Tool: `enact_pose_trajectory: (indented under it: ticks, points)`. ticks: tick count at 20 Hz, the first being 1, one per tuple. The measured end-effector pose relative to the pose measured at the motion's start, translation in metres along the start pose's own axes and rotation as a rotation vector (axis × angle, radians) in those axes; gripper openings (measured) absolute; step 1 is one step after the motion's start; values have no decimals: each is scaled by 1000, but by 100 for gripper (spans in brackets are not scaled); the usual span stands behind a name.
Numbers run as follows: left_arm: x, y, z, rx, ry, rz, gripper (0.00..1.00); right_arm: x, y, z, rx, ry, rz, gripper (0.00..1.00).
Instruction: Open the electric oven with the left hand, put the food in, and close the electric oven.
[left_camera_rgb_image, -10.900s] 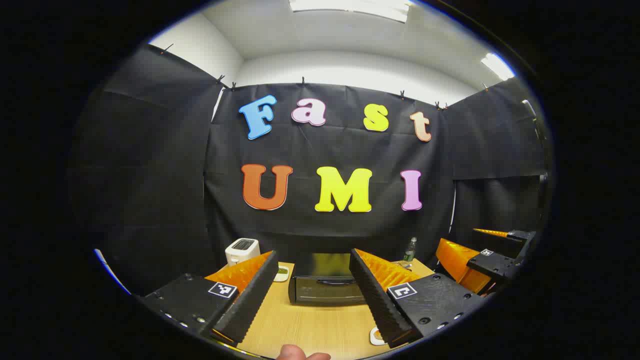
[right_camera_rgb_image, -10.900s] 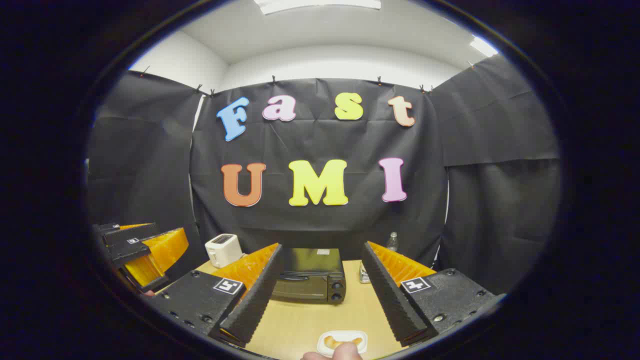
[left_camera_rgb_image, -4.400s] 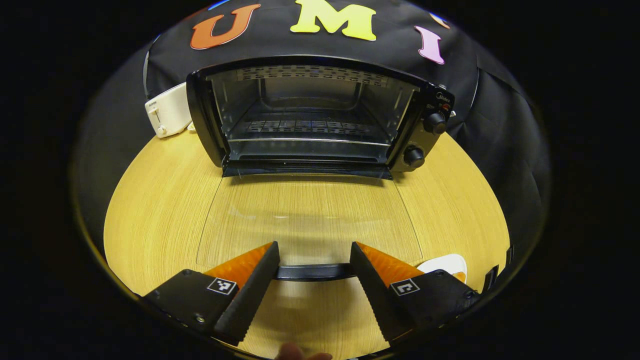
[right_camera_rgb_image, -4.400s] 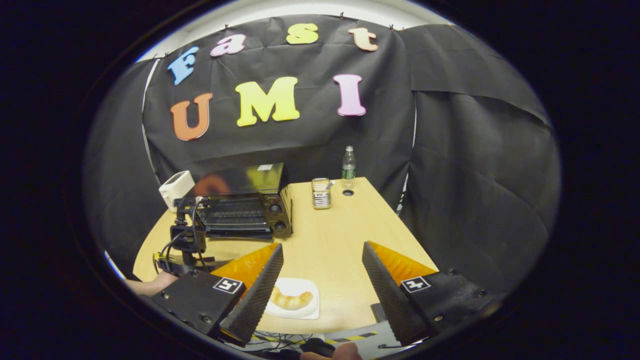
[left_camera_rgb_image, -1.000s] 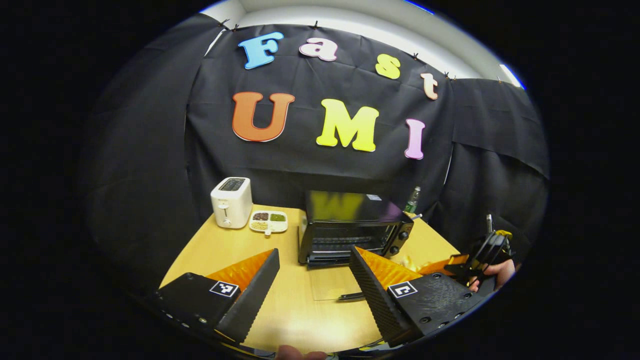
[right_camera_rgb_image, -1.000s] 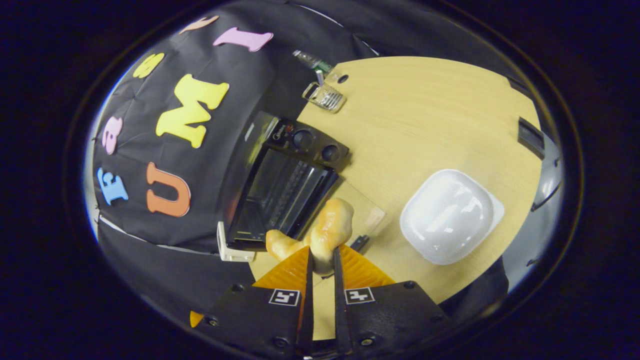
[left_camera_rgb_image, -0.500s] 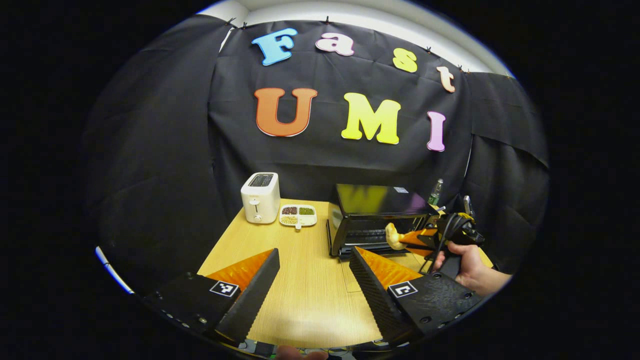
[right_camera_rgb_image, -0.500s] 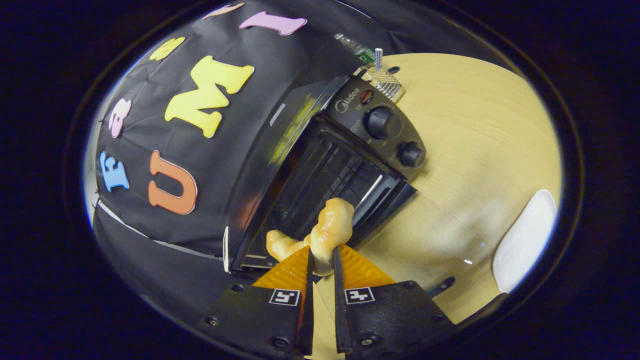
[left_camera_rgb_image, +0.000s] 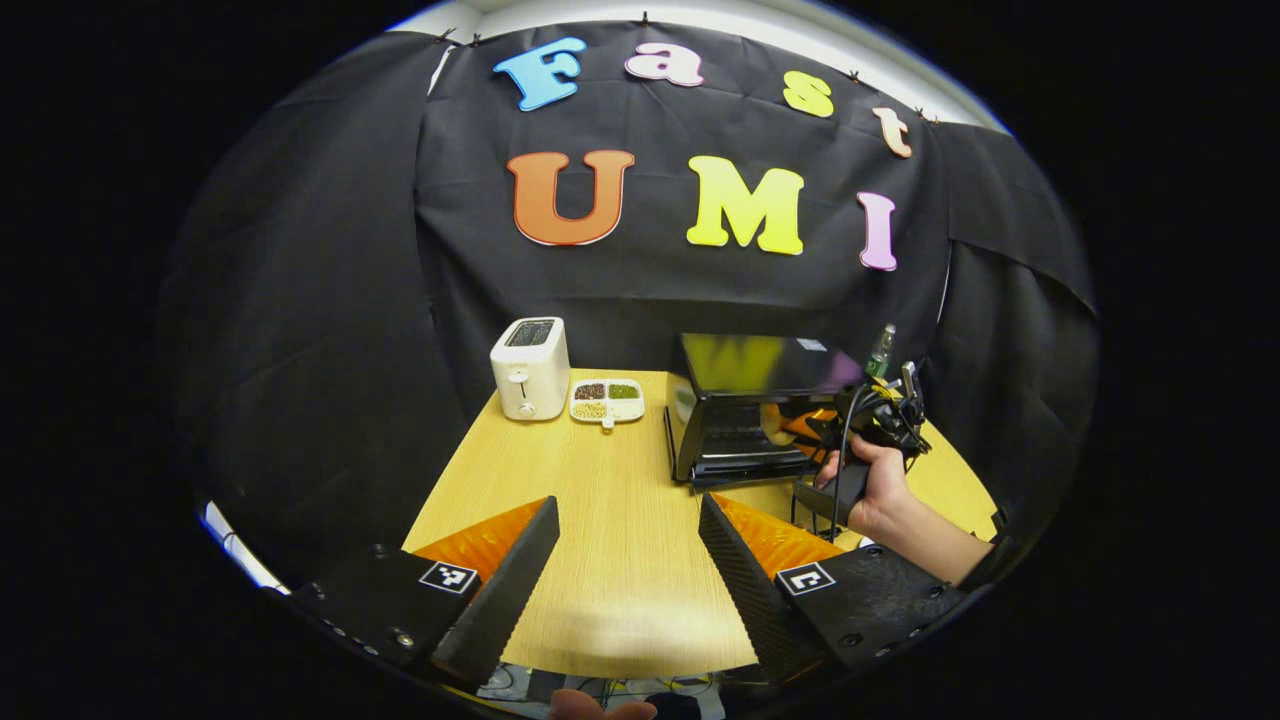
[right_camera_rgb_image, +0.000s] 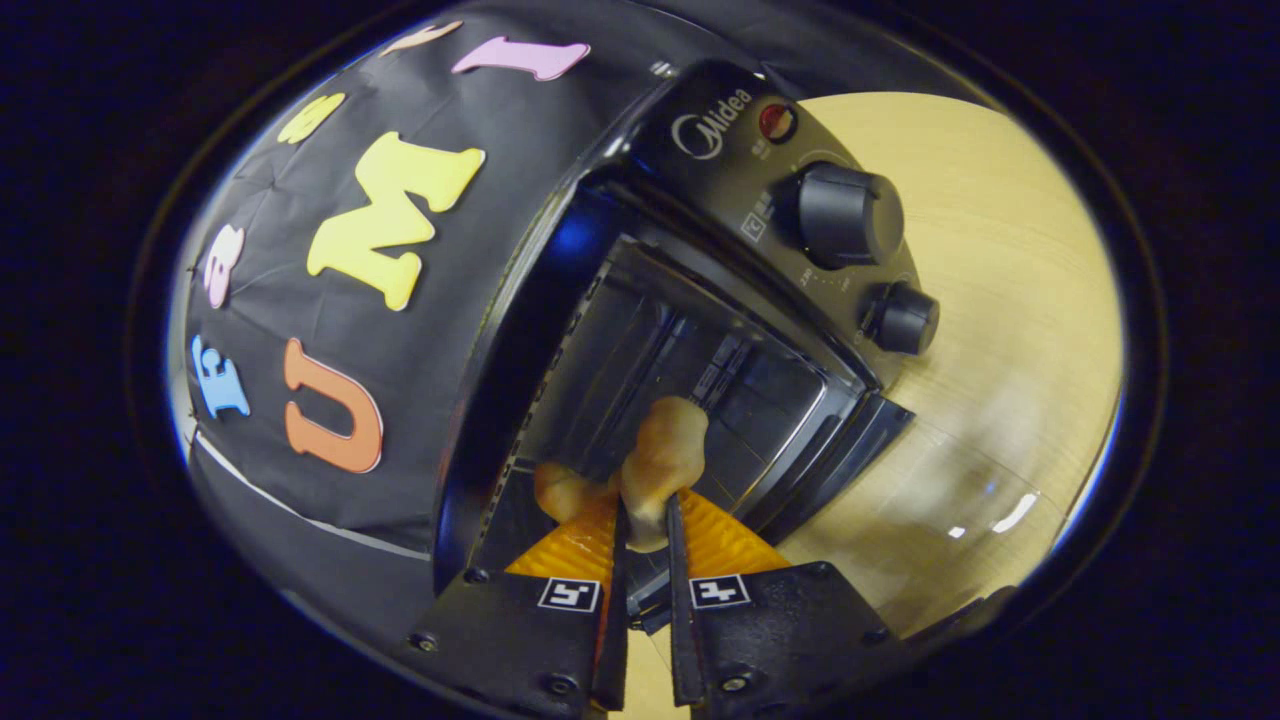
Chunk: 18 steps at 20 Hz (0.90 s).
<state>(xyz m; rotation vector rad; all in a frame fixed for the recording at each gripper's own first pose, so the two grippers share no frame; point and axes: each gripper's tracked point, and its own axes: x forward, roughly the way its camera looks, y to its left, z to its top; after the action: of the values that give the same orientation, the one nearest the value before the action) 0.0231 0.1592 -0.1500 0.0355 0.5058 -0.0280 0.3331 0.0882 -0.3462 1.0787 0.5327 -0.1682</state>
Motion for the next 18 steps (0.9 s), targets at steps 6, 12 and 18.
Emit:
enact_pose_trajectory:
  ticks: [6,12,18]
  points:
    - [-4,-10,3,8,-3,-16,93,-3,-3,2,-25,-14,-23,31]
    - [-11,-18,4,-7,-18,-29,93,-20,-2,5,-130,-18,-46,80]
    - [-14,-32,8,-37,-64,-50,93,-77,-9,-1,-366,26,-91,83]
